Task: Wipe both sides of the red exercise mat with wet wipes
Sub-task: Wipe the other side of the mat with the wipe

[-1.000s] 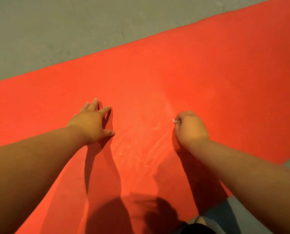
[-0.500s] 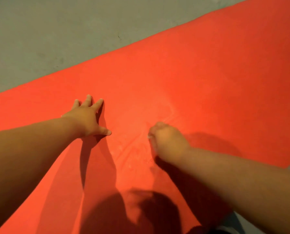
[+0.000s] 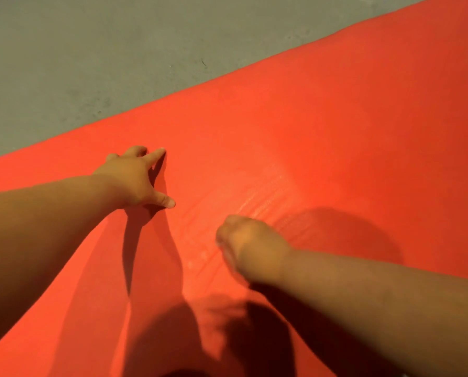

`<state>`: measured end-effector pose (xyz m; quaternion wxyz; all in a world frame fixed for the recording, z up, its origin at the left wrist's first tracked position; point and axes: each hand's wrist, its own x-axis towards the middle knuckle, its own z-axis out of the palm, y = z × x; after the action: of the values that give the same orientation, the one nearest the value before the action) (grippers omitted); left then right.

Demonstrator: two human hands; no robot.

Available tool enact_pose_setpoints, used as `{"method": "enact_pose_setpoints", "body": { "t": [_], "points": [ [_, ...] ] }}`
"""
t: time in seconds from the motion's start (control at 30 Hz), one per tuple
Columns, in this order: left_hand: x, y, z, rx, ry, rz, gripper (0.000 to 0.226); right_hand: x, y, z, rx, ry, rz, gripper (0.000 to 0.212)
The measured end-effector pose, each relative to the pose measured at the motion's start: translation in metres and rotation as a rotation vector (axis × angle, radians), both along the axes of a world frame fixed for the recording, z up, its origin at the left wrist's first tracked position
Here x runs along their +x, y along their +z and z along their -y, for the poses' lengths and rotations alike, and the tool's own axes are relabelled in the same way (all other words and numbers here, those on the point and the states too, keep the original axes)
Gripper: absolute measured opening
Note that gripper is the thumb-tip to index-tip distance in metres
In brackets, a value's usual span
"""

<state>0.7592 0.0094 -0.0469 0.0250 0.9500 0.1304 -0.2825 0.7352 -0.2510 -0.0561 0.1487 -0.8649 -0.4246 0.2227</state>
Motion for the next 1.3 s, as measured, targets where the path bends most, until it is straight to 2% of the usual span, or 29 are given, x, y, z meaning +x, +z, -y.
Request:
{"method": "enact_pose_setpoints", "body": {
  "t": [0.03, 0.07, 0.1, 0.13, 0.2, 0.27, 0.33, 0.47, 0.5, 0.53, 0.57, 0.63, 0.7, 0.77, 0.83, 0.9, 0.93, 0.97, 1.0, 1.13, 1.17, 1.23, 1.3],
  "points": [
    [0.002, 0.002, -0.003, 0.008, 0.014, 0.03, 0.123, -0.001, 0.001, -0.001, 0.029, 0.117, -0.02, 0.007],
    [0.003, 0.002, -0.004, 0.021, 0.034, 0.046, 0.121, 0.015, -0.005, 0.002, 0.091, 0.143, 0.036, 0.007],
    [0.003, 0.001, -0.005, 0.039, 0.055, 0.042, 0.12, 0.041, -0.007, 0.007, 0.087, 0.053, 0.115, 0.008],
    [0.004, -0.001, -0.005, 0.046, 0.079, 0.021, 0.12, 0.073, -0.007, 0.015, 0.043, -0.152, 0.187, 0.01],
    [0.007, -0.004, -0.009, 0.023, 0.112, -0.037, 0.126, 0.138, -0.007, 0.042, -0.07, -0.585, 0.203, 0.016],
    [0.009, -0.002, -0.014, 0.002, 0.107, -0.084, 0.128, 0.164, -0.003, 0.053, -0.132, -0.796, 0.233, 0.017],
    [0.011, 0.0, -0.016, 0.007, 0.079, -0.091, 0.122, 0.136, -0.005, 0.028, -0.099, -0.691, 0.211, 0.018],
    [0.009, 0.001, -0.013, -0.02, 0.092, -0.106, 0.119, 0.031, 0.003, -0.026, 0.004, -0.018, -0.034, 0.011],
    [0.01, 0.001, -0.014, -0.025, 0.092, -0.106, 0.119, 0.03, 0.005, -0.025, 0.03, 0.093, -0.032, 0.011],
    [0.01, 0.001, -0.015, -0.029, 0.091, -0.107, 0.119, 0.046, 0.002, -0.02, 0.034, 0.113, 0.021, 0.01],
    [0.01, 0.0, -0.016, -0.031, 0.088, -0.11, 0.119, 0.073, 0.003, -0.014, -0.003, 0.017, 0.082, 0.006],
    [0.011, 0.0, -0.017, -0.027, 0.078, -0.109, 0.121, 0.144, 0.003, 0.009, -0.141, -0.37, 0.16, 0.013],
    [0.013, 0.0, -0.017, -0.017, 0.071, -0.106, 0.124, 0.192, 0.006, 0.023, -0.247, -0.656, 0.182, 0.017],
    [0.016, 0.002, -0.015, -0.022, 0.083, -0.115, 0.127, 0.176, 0.009, 0.0, -0.266, -0.647, 0.188, 0.017],
    [0.019, 0.004, -0.015, -0.009, 0.075, -0.115, 0.129, 0.115, 0.0, -0.04, -0.148, -0.387, 0.07, 0.014],
    [0.017, 0.004, -0.015, -0.007, 0.075, -0.121, 0.129, 0.049, 0.004, -0.06, -0.014, 0.009, -0.032, 0.009],
    [0.017, 0.003, -0.015, -0.008, 0.076, -0.115, 0.129, 0.038, 0.001, -0.063, 0.008, 0.155, -0.062, 0.009],
    [0.019, 0.002, -0.016, -0.006, 0.072, -0.11, 0.129, 0.048, 0.0, -0.062, 0.028, 0.196, -0.058, 0.011],
    [0.019, 0.001, -0.017, -0.013, 0.073, -0.111, 0.129, 0.068, -0.002, -0.059, 0.035, 0.127, -0.002, 0.014],
    [0.019, -0.002, -0.019, -0.033, 0.078, -0.117, 0.131, 0.185, -0.005, -0.018, -0.166, -0.562, 0.229, 0.017],
    [0.019, -0.003, -0.019, -0.037, 0.078, -0.115, 0.131, 0.2, -0.003, -0.008, -0.217, -0.674, 0.26, 0.019],
    [0.02, -0.005, -0.019, -0.056, 0.094, -0.112, 0.133, 0.192, 0.0, -0.015, -0.205, -0.716, 0.253, 0.021],
    [0.021, -0.007, -0.021, -0.068, 0.101, -0.107, 0.136, 0.145, -0.006, -0.048, -0.065, -0.609, 0.163, 0.019]
  ]
}}
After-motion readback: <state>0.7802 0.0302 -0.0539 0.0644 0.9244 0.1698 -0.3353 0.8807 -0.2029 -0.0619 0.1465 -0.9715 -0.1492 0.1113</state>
